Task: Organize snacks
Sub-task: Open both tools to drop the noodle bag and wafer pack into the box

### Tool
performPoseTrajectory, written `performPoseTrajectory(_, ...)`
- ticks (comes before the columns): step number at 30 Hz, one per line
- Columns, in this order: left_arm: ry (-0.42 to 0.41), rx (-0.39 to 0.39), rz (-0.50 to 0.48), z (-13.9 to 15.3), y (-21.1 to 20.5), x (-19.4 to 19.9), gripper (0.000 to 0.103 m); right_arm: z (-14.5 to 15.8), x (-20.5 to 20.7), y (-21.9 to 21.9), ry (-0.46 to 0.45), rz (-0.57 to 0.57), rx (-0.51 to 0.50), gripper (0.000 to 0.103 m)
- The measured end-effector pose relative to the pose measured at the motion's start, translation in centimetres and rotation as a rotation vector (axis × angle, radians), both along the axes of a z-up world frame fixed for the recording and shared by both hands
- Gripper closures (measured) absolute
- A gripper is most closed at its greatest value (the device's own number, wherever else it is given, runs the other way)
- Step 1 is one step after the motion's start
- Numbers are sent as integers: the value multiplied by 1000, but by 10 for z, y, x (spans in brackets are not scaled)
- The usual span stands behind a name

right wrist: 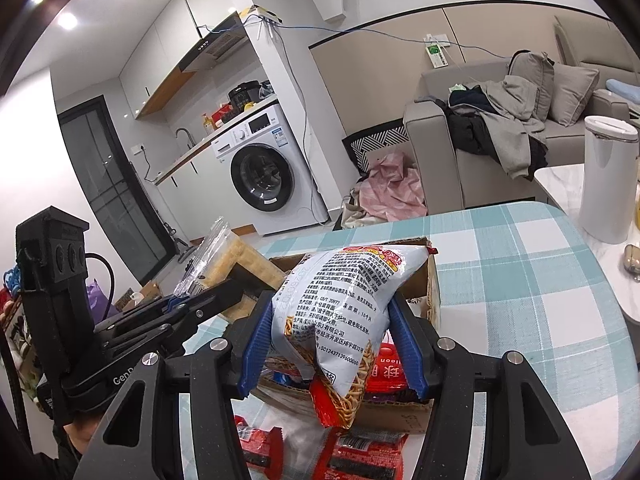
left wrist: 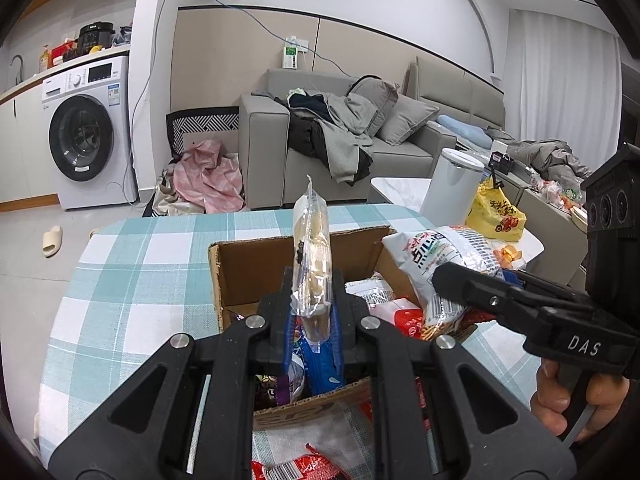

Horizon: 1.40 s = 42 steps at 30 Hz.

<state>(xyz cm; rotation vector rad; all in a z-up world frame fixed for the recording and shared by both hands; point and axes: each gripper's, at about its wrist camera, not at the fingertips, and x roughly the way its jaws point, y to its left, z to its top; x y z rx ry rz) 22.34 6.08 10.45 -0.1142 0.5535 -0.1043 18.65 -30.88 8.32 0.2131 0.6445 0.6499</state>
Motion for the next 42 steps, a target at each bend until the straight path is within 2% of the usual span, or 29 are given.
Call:
performPoseTrajectory(19,54,19,-17,-35,-9,44,91,-25,37,13,79,-28,-11,46)
performPoseTrajectory(26,71,34,-2,-40,-9,46,91,-25,38,16,72,-16,-31,44)
performPoseTrajectory(28,75,39,2,-39,-9,44,87,-22,35,13,51,-22,-37,43)
performPoseTrajectory(31,81,35,10,-37,-5,39,66,-18,30,8,30,-30,-41,37)
performPoseTrajectory(33,72,28,23,-33,-2,32,40,-15,26,5,15,-36,-55,32)
performPoseTrajectory(34,65,26,28,-31,-1,28,35,-13,22,3,3,-42,-63,27)
performPoseTrajectory(35,57,27,32,-29,1,23,25,-11,20,1,-4,-45,-67,22)
performPoseTrajectory(36,47,30,34,-26,2,17,20,-10,18,-2,-9,-46,-69,18)
performPoseTrajectory(39,30,34,45,-21,7,0,15,-9,9,-7,-9,-50,-76,2)
performPoseTrajectory(40,30,30,48,-21,9,-6,13,-10,5,-10,-6,-53,-81,2)
performPoseTrajectory(42,26,28,58,-20,12,-18,1,-11,0,-12,-1,-56,-91,1)
